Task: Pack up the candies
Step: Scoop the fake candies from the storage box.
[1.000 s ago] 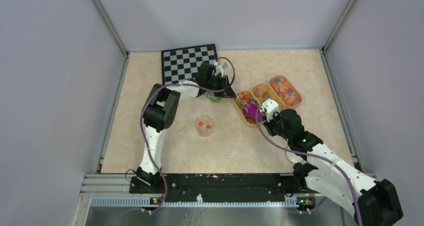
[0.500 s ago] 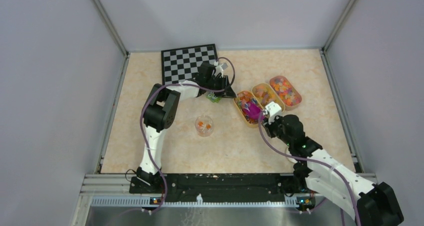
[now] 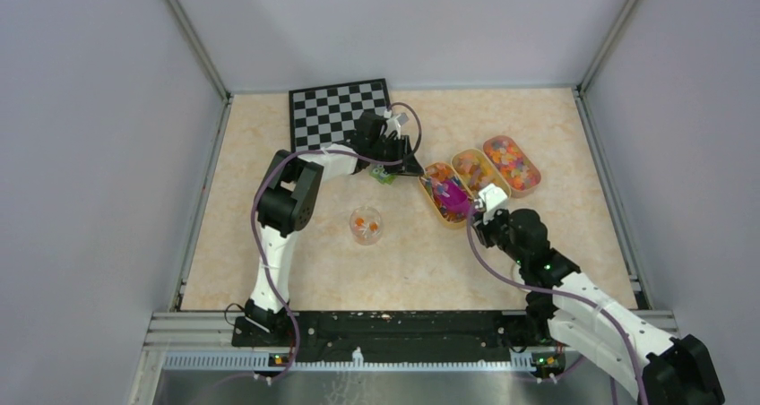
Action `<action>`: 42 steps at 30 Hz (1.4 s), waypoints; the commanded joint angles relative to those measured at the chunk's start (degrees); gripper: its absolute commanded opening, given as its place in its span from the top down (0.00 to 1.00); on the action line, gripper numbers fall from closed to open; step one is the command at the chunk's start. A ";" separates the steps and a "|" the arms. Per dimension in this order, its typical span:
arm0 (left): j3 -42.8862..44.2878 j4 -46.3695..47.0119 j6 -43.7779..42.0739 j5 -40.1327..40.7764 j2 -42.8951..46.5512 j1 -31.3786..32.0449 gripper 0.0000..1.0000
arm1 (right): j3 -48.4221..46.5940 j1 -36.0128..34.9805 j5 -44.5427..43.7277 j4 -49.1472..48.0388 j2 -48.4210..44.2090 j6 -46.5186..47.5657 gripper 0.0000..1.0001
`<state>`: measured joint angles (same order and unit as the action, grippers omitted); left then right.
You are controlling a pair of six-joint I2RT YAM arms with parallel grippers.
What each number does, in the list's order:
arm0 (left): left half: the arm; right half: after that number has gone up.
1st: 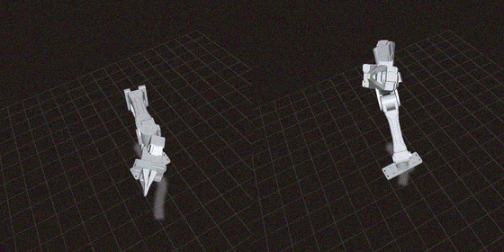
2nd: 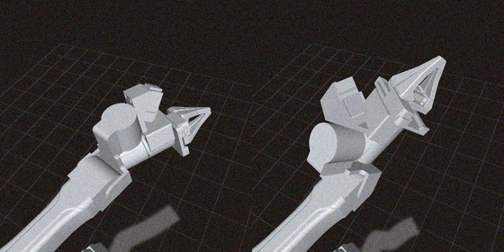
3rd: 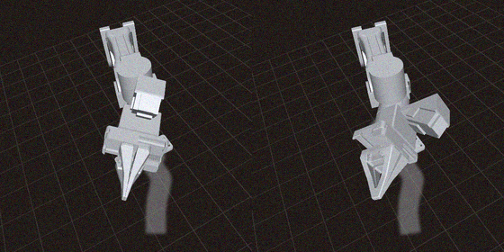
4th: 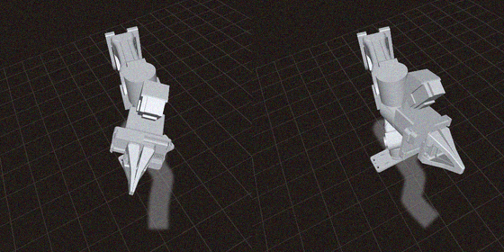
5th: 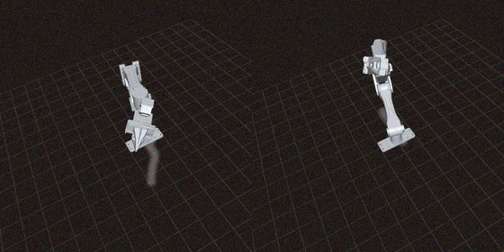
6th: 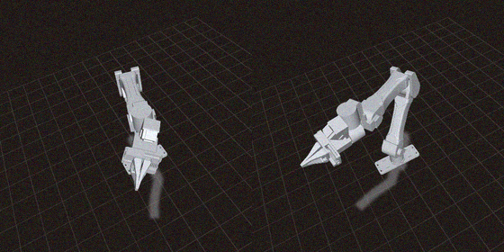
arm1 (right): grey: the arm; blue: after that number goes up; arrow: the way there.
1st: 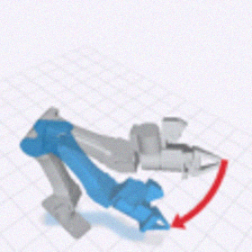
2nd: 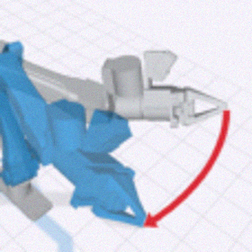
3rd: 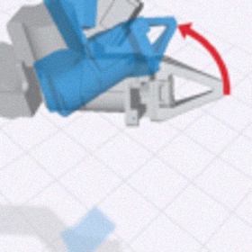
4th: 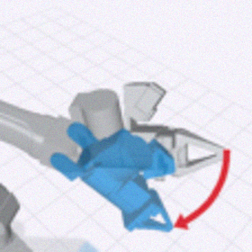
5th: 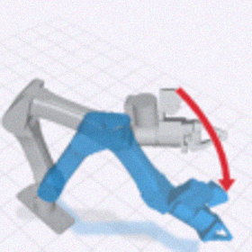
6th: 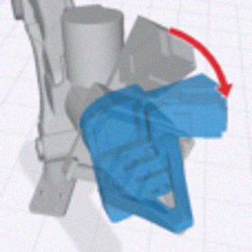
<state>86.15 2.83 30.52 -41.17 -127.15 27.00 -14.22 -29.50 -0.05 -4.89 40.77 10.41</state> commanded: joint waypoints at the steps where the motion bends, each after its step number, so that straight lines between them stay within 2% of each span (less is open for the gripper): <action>1: 1.48 0.43 -0.63 -0.84 0.23 0.39 0.65 | -0.43 -0.29 1.67 -3.58 -1.06 0.37 1.00; 13: 1.66 0.35 -0.55 -1.09 0.15 0.41 0.64 | -0.19 -0.39 -1.41 -2.56 -4.63 0.02 1.00; 28: 1.14 0.34 -0.71 -1.03 0.94 0.39 0.62 | -1.07 -0.39 0.74 -2.52 -13.23 0.18 1.00; 36: 1.01 0.54 -0.55 -1.49 1.81 0.43 0.50 | -4.50 -0.34 6.42 -1.31 -17.76 0.51 1.00; 42: 0.87 -0.51 -2.40 -0.35 3.57 0.43 0.46 | -7.41 -0.38 7.15 0.67 -14.53 0.61 1.00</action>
<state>86.15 2.02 30.02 -41.32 -127.13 27.18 -17.26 -29.50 4.69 -3.29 24.45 10.46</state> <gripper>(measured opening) 0.533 0.269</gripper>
